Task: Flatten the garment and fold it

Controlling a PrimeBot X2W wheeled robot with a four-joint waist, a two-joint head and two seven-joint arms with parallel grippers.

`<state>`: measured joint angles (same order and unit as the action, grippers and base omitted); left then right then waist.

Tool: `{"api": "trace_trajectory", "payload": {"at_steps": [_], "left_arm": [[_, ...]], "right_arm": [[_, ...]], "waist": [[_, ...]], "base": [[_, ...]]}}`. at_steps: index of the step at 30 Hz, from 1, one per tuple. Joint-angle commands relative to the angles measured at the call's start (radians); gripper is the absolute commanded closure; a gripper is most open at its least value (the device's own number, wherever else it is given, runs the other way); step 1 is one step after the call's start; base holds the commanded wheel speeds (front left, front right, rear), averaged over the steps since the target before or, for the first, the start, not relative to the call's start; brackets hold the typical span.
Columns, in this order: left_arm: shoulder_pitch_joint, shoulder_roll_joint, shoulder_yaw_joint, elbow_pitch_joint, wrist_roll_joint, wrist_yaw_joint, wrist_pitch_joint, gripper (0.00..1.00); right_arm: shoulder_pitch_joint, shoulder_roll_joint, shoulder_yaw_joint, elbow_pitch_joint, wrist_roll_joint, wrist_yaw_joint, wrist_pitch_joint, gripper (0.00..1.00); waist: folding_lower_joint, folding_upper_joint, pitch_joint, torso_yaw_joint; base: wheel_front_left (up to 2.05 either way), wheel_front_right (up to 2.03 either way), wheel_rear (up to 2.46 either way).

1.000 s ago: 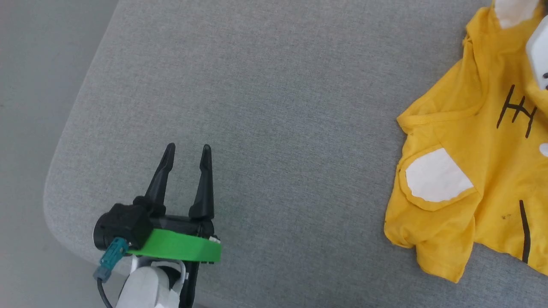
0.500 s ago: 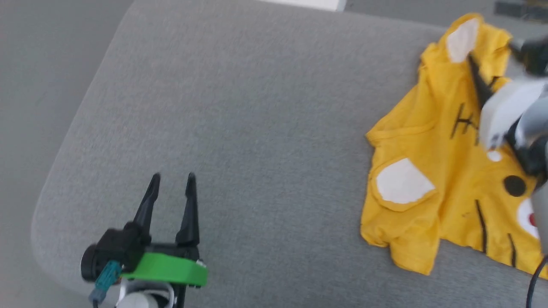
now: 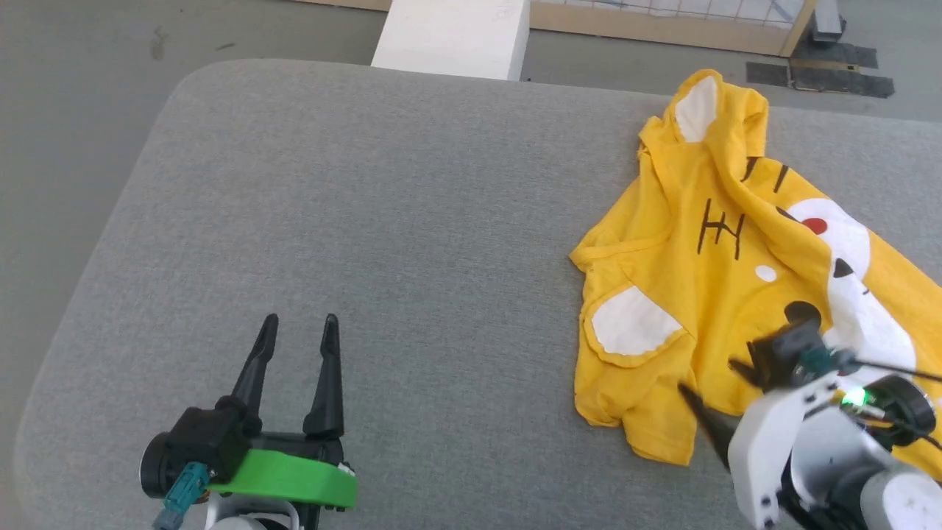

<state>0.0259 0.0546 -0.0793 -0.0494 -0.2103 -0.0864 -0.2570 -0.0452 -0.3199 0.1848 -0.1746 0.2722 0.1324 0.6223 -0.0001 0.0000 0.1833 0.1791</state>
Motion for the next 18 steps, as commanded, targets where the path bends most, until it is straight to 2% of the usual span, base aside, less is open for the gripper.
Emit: {"api": "trace_trajectory", "payload": {"at_steps": [1, 7, 8, 9, 10, 18], "left_arm": [[0.0, -0.003, 0.0, 0.001, -0.003, -0.002, -0.005, 0.0], [-0.014, -0.004, -0.005, 0.004, -0.008, 0.004, -0.005, 0.0], [-0.016, -0.004, -0.004, 0.004, -0.007, 0.005, -0.005, 0.0], [-0.018, -0.004, -0.001, 0.003, -0.008, 0.006, -0.005, 0.0], [-0.018, -0.004, 0.002, 0.003, -0.009, 0.007, -0.005, 0.0], [-0.016, -0.004, 0.022, 0.002, -0.001, 0.01, -0.005, 0.0]], "right_arm": [[0.013, -0.021, 0.017, -0.005, -0.001, -0.002, 0.012, 0.0], [0.012, -0.066, 0.076, 0.086, -0.027, -0.002, 0.007, 0.0], [0.007, -0.069, 0.09, 0.108, -0.027, -0.002, 0.015, 0.03], [0.003, -0.065, 0.094, 0.125, -0.025, -0.002, 0.023, 0.56], [-0.004, -0.067, 0.109, 0.141, -0.025, -0.002, 0.038, 1.0], [-0.07, -0.102, 0.166, 0.123, 0.04, -0.002, 0.055, 1.0]], "waist": [[0.0001, 0.0, 0.01, 0.023], [0.0001, 0.0, 0.025, 0.074], [0.0001, 0.0, 0.026, 0.082], [0.0001, 0.0, 0.026, 0.085], [0.0001, 0.0, 0.025, 0.088], [0.0001, 0.0, -0.002, 0.041]], "base": [[0.0, 0.0, 0.0], [0.0, 0.0, 0.0], [0.0, 0.0, 0.0], [0.0, 0.0, 0.0], [0.0, 0.0, 0.0], [0.0, 0.0, 0.0]]}}
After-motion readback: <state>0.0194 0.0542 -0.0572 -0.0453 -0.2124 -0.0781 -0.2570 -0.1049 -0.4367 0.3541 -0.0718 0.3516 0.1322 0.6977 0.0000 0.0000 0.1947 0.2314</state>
